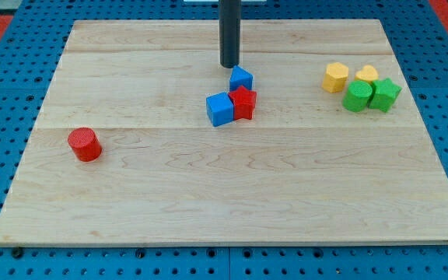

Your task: Move the red circle to the center

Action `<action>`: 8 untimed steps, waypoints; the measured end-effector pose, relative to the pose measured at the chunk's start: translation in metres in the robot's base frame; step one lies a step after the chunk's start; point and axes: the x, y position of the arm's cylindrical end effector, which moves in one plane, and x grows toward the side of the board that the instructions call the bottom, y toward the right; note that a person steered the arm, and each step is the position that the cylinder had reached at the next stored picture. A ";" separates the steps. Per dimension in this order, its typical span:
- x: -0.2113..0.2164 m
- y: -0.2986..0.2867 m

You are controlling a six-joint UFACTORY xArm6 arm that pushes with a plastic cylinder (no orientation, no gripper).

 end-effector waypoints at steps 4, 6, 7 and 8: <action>-0.003 -0.037; 0.026 -0.256; 0.049 -0.312; 0.062 -0.313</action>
